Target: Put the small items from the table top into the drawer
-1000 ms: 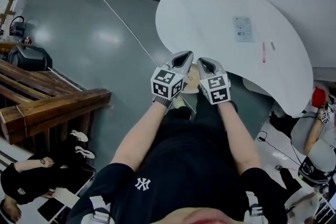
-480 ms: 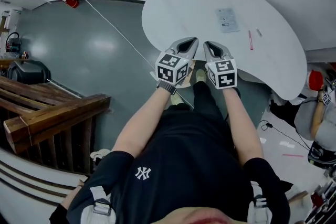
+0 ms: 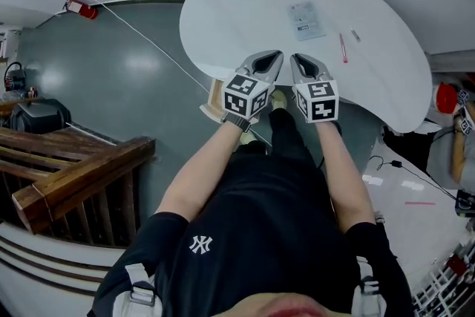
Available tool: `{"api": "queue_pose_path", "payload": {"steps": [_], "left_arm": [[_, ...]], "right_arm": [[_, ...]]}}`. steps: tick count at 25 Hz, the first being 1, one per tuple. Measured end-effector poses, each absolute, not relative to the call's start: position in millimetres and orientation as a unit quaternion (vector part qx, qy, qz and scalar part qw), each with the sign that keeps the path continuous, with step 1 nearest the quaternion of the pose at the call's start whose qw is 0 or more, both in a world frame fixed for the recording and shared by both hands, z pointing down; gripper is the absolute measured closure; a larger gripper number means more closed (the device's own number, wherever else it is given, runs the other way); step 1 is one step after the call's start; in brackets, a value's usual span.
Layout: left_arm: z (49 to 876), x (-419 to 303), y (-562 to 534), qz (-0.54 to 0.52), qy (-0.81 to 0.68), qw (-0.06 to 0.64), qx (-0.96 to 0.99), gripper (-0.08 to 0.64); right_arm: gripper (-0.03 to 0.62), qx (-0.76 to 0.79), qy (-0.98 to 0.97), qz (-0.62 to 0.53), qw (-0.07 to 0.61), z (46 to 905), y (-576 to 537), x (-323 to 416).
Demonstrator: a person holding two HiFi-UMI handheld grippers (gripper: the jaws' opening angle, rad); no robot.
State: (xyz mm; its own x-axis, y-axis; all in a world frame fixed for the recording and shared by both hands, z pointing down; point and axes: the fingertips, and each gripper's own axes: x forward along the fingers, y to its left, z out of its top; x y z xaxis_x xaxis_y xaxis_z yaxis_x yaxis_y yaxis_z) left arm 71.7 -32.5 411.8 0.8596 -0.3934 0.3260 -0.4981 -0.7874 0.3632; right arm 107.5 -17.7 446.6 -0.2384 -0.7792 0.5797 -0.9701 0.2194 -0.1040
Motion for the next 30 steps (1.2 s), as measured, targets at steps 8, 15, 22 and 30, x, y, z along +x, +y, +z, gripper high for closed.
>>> {"api": "queue_pose_path", "payload": {"steps": [8, 15, 22, 30], "left_arm": [[433.8, 112.0, -46.2, 0.132, -0.223, 0.235, 0.937, 0.56], [457.5, 147.4, -60.1, 0.148, -0.213, 0.244, 0.934, 0.56], [480.0, 183.6, -76.2, 0.167, -0.207, 0.251, 0.931, 0.56], [502.0, 206.3, -89.7, 0.191, -0.199, 0.263, 0.925, 0.56]], "right_arm": [[0.538, 0.599, -0.728, 0.269, 0.195, 474.0, -28.8, 159.0], [0.529, 0.618, -0.696, 0.325, 0.167, 504.2, -42.7, 212.9], [0.517, 0.627, -0.669, 0.367, 0.158, 535.7, -58.1, 253.6], [0.499, 0.623, -0.635, 0.435, 0.14, 576.9, -71.1, 278.6]]}}
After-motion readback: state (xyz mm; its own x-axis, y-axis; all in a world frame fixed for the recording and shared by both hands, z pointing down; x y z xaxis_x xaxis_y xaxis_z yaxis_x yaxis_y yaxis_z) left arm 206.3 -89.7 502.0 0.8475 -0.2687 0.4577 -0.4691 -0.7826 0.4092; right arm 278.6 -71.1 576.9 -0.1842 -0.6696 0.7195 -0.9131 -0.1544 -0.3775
